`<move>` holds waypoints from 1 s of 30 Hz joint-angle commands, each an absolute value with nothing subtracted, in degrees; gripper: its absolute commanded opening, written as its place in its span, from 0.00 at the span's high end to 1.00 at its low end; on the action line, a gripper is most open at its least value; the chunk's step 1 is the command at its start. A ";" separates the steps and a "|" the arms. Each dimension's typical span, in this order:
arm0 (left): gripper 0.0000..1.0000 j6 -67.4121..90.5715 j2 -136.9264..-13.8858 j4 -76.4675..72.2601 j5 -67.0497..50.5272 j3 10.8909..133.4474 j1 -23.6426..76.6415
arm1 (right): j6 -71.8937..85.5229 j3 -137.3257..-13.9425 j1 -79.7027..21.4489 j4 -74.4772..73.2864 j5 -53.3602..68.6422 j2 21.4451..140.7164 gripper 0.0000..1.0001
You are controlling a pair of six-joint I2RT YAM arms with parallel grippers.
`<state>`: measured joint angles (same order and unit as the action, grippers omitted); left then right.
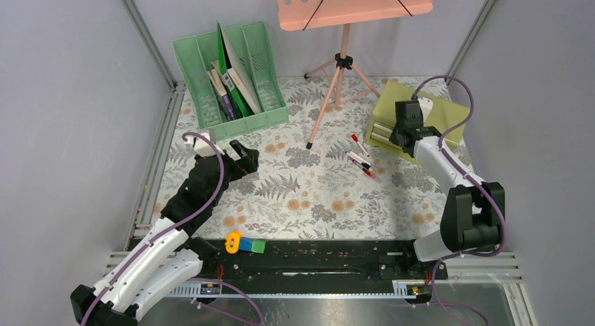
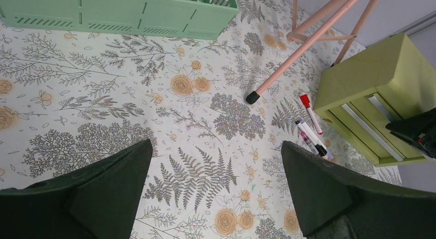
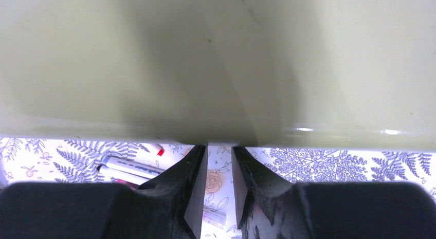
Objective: Organize the desk
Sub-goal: Close the drawer in the storage box.
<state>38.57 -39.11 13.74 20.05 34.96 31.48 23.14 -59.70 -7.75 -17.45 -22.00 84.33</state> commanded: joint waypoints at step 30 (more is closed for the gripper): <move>0.01 39.64 -38.88 11.20 19.52 35.76 31.12 | 31.97 -49.55 -7.14 -17.09 -13.55 66.20 0.35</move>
<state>38.52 -39.11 13.80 20.16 34.96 31.48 28.53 -53.10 -7.42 -14.98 -16.27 71.05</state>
